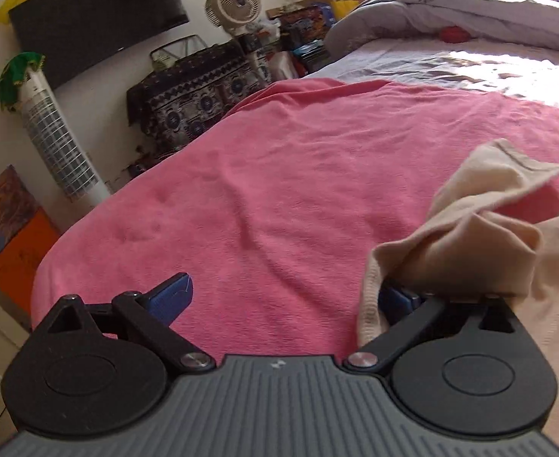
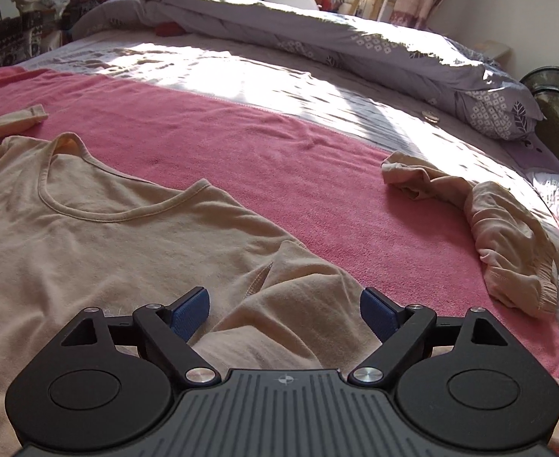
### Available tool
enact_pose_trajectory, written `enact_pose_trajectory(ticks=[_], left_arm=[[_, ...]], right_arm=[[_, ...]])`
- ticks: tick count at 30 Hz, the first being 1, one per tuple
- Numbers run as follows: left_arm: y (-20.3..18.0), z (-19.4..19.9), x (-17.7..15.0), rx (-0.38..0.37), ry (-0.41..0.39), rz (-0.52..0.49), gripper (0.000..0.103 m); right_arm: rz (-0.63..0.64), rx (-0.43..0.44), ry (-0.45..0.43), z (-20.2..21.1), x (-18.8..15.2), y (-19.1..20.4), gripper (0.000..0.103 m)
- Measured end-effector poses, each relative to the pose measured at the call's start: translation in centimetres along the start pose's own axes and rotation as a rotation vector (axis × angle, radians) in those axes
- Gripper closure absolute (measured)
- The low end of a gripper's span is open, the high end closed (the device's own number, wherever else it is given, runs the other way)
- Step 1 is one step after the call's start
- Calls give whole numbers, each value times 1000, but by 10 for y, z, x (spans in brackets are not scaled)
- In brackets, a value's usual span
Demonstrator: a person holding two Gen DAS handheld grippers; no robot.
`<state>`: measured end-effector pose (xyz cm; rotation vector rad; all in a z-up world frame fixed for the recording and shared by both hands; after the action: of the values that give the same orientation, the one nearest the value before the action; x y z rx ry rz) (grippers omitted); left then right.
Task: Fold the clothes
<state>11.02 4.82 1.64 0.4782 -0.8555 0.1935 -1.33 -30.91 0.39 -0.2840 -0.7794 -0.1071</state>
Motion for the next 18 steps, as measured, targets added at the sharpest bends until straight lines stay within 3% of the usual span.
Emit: enact_pose_trajectory(ticks=[2, 3, 7, 9, 12, 13, 14, 16, 18], left_arm=[[19, -9, 4, 20, 10, 18, 1], [24, -6, 8, 3, -21, 10, 1], [24, 26, 27, -63, -236, -124, 1], [15, 49, 38, -224, -329, -199, 1], [5, 73, 51, -430, -416, -236, 0], [1, 78, 54, -442, -441, -237, 0], [-4, 79, 59, -400, -450, -234, 0], [-8, 67, 69, -213, -405, -206, 0], [3, 27, 77, -6, -219, -138, 0]], right_arm=[[22, 2, -9, -2, 0, 1, 15], [45, 1, -18, -3, 0, 2, 15], [199, 7, -60, -7, 6, 5, 10], [282, 22, -72, -10, 8, 8, 10], [396, 68, -83, -17, 12, 14, 10], [424, 83, -87, -19, 14, 16, 10], [440, 92, -91, -21, 15, 17, 10], [447, 102, -93, -25, 20, 17, 9], [435, 112, -92, -30, 24, 16, 8]])
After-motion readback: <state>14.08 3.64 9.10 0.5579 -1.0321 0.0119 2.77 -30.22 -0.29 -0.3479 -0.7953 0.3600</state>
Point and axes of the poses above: each gripper's, at about its wrist camera, not at the fingertips, and z roughly against the way its jaws point, y to its left, x to its top, the point moved 2 cm from there along -z, roughly the way its jaws point, and after that the axes turned 2 degrees about -y, right-handed, at the moved point
